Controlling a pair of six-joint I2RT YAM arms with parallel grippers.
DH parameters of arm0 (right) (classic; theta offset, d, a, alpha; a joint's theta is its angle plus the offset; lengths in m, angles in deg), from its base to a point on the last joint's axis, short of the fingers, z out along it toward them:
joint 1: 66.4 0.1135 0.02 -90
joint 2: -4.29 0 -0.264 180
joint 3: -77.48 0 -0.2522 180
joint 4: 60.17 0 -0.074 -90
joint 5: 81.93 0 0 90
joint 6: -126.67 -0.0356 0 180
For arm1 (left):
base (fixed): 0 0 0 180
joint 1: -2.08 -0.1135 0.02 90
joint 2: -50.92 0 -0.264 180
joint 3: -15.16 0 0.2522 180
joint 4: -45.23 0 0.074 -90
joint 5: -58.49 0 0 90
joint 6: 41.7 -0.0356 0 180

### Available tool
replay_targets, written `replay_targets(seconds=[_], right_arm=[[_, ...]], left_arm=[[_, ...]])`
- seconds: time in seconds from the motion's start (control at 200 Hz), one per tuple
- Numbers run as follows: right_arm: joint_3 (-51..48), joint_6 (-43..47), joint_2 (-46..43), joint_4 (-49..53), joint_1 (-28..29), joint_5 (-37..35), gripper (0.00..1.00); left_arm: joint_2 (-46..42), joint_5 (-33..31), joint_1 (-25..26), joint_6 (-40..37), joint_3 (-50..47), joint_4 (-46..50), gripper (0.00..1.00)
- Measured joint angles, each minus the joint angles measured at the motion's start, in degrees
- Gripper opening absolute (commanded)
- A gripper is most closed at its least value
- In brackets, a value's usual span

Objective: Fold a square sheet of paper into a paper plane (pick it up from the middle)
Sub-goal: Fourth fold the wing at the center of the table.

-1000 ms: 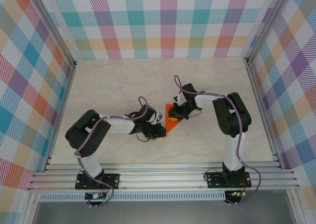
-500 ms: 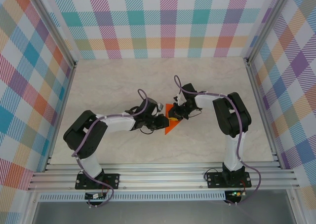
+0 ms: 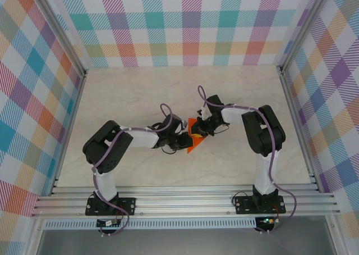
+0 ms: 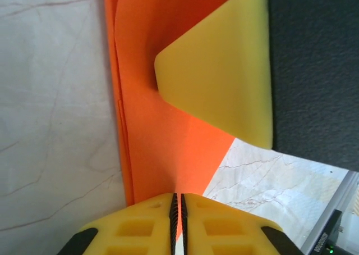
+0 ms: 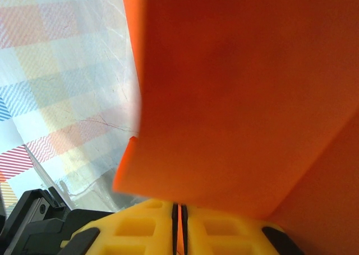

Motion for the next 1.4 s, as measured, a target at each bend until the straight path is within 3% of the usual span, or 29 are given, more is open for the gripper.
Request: replay_targets(seconds=[0.26, 0.63, 1.03, 1.4], right_arm=[[0.1, 0.0, -1.2, 0.4, 0.0, -1.4, 0.17], [-3.5, -1.5, -10.8, -2.0, -2.2, -2.1, 0.15], [-5.7, -1.7, -4.0, -3.2, 1.7, -1.7, 0.14], [2.4, -1.6, 0.5, 4.3, 0.4, -1.4, 0.14]], left_arm=[[0.3, -0.5, 0.0, -0.6, 0.3, 1.2, 0.06], [0.3, -0.4, 0.0, -0.6, 0.2, 0.9, 0.06], [0.3, -0.4, 0.0, -0.6, 0.3, 1.2, 0.06], [0.4, -0.4, 0.0, -0.6, -1.0, -1.1, 0.02]])
